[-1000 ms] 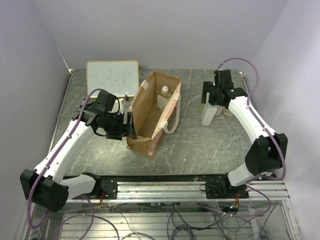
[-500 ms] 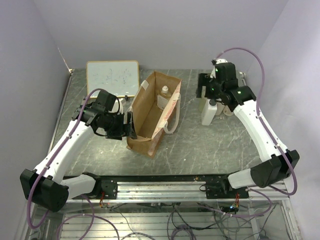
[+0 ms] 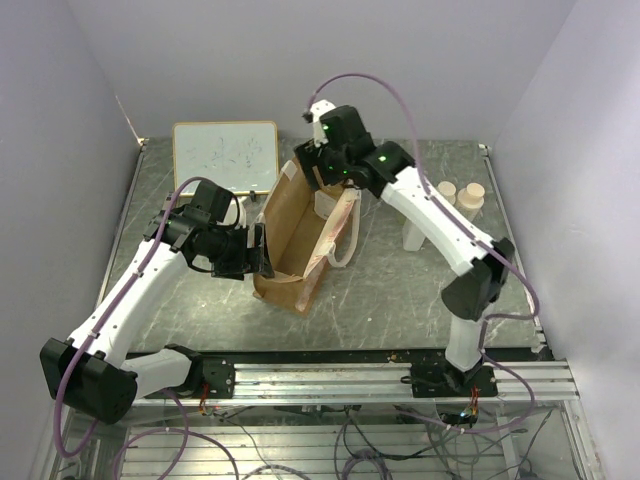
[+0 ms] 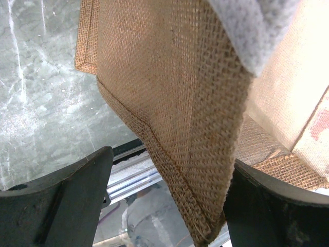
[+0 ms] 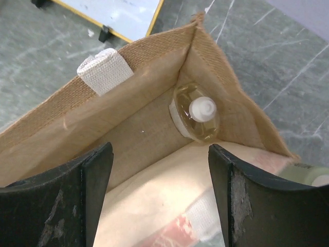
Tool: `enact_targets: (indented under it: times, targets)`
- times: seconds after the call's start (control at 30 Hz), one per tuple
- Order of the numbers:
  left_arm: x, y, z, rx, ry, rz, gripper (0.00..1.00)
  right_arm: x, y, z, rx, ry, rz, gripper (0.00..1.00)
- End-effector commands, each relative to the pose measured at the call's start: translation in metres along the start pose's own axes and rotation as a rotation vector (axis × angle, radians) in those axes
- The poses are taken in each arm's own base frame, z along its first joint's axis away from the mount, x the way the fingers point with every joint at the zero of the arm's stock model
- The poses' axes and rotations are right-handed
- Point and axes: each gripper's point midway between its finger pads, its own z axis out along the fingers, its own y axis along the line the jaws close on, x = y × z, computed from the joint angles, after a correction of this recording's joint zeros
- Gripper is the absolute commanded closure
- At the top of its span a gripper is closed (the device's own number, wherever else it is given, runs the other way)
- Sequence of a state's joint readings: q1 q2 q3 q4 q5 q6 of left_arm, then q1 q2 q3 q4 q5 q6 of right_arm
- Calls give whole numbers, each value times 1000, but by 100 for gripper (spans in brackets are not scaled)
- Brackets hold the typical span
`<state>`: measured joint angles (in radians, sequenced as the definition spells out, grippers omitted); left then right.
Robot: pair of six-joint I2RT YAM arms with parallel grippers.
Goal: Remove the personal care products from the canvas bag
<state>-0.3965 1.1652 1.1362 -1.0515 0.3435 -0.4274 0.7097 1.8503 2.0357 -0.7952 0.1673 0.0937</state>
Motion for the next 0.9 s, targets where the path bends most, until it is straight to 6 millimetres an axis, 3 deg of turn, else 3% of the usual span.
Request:
enact_targets:
  times: [0.0,0.43,0.7,0.87]
  targets:
    - [-3,-6,-6,14,-22,4,10,15,-9,21,74,84,-139,27]
    - [-1,-3,-8,-5,-23,-1,10,58,-24,80,168,206,-284,28]
    - [-1,0,-9,-22,-19,0,10,77,-40,103,226,257,-303,14]
    - [-1,1,-10,-32,-14,2,10,85,-42,118,200,267,-296,12]
